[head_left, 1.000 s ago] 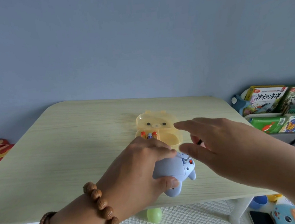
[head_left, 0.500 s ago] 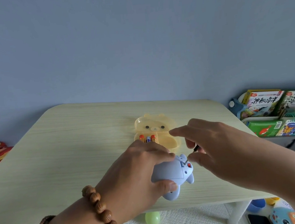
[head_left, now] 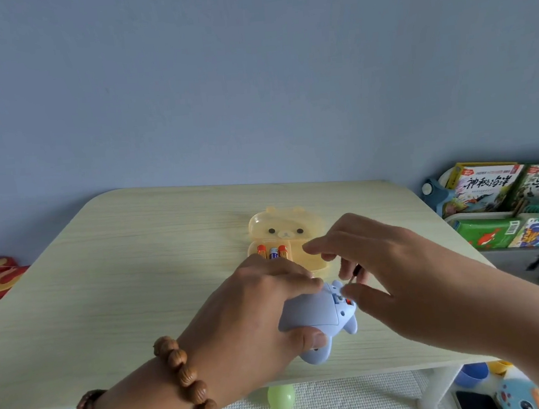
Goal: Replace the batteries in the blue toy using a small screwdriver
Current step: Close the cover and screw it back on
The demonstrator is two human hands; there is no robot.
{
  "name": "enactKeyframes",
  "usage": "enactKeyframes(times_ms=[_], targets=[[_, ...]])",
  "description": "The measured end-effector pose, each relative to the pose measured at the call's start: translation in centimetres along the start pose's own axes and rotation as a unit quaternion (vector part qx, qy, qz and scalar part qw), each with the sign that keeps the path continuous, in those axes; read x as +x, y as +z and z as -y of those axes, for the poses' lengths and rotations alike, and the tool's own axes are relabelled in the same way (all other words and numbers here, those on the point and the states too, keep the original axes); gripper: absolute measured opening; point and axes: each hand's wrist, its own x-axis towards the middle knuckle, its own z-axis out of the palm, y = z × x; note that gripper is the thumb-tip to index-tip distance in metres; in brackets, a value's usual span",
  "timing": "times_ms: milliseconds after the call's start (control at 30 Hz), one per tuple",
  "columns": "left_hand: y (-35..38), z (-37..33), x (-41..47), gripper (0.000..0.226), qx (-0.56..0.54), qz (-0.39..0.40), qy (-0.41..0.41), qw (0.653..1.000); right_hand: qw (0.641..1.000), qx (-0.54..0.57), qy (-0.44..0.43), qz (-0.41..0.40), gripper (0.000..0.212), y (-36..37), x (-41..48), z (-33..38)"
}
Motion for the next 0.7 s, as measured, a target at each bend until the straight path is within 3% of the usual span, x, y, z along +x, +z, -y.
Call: enactKeyframes(times_ms=[67,167,267,467,700], targets=[[-0.13,-0.11,-0.01,0.055,-0.002,0.002,-0.005,1.0,0.998,-0.058,-0.004,-0.015,0.034,0.01,0.11,0.01],[-0.19,-0.16,-0.02,0.056,0.002,0.005,-0.004,1.0,0.991,-0.134,0.02,-0.019,0.034,0.05,0.35,-0.07],[-0.11,-0.09,-0.01,0.058,0.001,0.001,-0.002,1.0,0.994,-0.108,0.015,-0.022,0.03,-0.14,0.23,-0.01],[-0.16,-0.08,0.15,0.054,0.003,0.008,-0.002,1.0,0.997,-0.081,-0.016,0.004,0.047,-0.54,0.2,-0.49],[-0.28,-0.33,0.1,0.053,0.017,0.006,0.0,1.0,0.995,-0.097,0.011,0.006,0.04,-0.72,-0.03,0.31]])
